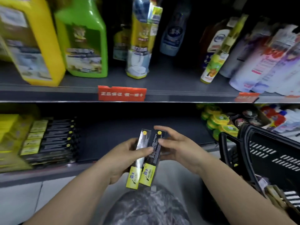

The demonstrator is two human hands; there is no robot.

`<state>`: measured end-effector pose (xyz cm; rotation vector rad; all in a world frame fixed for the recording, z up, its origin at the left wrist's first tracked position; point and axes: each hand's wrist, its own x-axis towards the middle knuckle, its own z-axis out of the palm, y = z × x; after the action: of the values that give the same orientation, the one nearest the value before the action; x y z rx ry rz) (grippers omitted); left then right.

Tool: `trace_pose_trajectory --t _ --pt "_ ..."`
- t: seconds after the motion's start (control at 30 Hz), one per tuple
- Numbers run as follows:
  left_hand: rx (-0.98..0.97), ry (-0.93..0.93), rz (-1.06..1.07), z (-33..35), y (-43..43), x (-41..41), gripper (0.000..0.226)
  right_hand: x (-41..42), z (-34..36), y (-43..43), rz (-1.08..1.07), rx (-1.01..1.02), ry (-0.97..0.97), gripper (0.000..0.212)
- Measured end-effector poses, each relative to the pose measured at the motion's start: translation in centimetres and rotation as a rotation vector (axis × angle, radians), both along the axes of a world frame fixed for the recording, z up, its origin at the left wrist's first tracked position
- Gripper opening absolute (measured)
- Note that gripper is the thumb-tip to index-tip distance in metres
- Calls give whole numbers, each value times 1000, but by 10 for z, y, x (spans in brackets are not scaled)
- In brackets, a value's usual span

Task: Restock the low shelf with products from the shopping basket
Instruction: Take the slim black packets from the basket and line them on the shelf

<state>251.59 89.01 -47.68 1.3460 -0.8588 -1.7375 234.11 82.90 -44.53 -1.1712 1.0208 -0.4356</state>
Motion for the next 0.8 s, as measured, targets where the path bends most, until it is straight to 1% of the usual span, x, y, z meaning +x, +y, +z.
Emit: trace_pose_trajectory --t 0.1,0.13,0.2,0.27,0.3,0.33,0.4,0.43,0.5,0.57,0.6,0.63,0.7,0.8 --pt "14 -46 147 -20 12 52 31 35 -12 1 -23 45 51 13" --pt "20 -58 210 -26 15 67 27 45 -16 1 -47 55 76 11" --pt "28 -64 361 -41 23 96 24 66 -27 -1 -142 74 129 15" --pt "41 -64 508 -55 26 120 28 87 -40 -7 -272 90 170 23" --pt "39 -104 559 -60 26 130 29 99 -47 -12 -305 78 195 24" --pt "32 -148 604 -66 25 140 30 110 -55 -16 -299 38 243 23" --pt "-3 -182 742 -74 20 154 31 136 -73 -26 -223 -110 344 15" --pt "-26 -194 813 -76 17 158 27 151 -81 -30 -206 -179 337 11" --pt "-61 -239 913 -82 16 164 24 183 -95 -37 -199 -277 243 9" --pt "-68 -277 960 -90 20 170 26 215 -106 -46 -189 -341 144 14" --pt "-51 -286 980 -94 24 175 25 231 -110 -53 -167 -396 135 19" --pt "-30 -293 1001 -97 28 182 24 246 -115 -60 -127 -466 146 21" --pt "-13 -308 1010 -105 35 193 29 276 -123 -74 -27 -601 212 25" --pt "-34 -315 981 -112 39 200 30 313 -136 -92 148 -723 335 33"
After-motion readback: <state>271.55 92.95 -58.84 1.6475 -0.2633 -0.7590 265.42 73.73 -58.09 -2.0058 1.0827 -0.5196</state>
